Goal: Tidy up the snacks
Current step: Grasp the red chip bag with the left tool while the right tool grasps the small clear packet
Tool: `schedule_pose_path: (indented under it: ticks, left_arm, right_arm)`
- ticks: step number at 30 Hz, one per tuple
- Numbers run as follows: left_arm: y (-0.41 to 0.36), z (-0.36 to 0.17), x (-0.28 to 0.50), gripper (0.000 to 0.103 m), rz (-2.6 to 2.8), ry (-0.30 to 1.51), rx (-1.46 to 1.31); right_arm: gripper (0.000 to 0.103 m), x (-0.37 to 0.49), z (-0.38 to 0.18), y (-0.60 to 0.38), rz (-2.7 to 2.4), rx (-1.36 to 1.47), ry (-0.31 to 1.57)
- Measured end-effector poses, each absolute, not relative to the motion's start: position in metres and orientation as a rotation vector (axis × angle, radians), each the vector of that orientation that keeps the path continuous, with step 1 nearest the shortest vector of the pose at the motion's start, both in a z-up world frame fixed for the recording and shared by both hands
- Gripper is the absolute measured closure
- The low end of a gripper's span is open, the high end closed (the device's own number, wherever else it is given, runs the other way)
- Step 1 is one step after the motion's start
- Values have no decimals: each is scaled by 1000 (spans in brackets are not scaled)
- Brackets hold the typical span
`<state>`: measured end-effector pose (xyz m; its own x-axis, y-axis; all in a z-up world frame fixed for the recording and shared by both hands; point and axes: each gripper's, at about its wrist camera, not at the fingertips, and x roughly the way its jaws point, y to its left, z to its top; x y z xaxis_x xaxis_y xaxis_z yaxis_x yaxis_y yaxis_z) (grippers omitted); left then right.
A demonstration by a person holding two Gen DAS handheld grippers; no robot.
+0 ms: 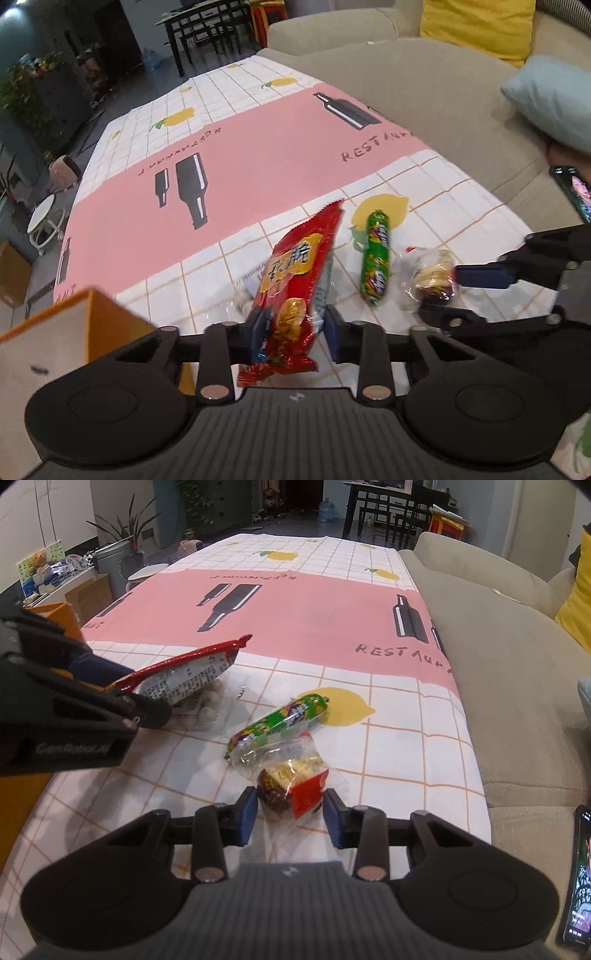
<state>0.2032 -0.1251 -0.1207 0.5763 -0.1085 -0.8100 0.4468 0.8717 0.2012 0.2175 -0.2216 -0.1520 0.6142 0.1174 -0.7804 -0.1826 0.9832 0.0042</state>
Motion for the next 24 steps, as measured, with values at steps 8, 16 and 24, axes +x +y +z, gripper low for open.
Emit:
schedule_pose_path:
  ticks: [8, 16, 24]
  left_arm:
    - [-106, -95, 158, 74, -350, 913, 241]
    - [-83, -80, 123, 74, -394, 1069, -62]
    - [-65, -86, 91, 74, -408, 1181, -223]
  right_arm:
    - [68, 198, -144, -220, 212, -22, 950]
    - [68, 166, -140, -223, 241, 46, 1046]
    - [68, 123, -131, -212, 303, 55, 1123]
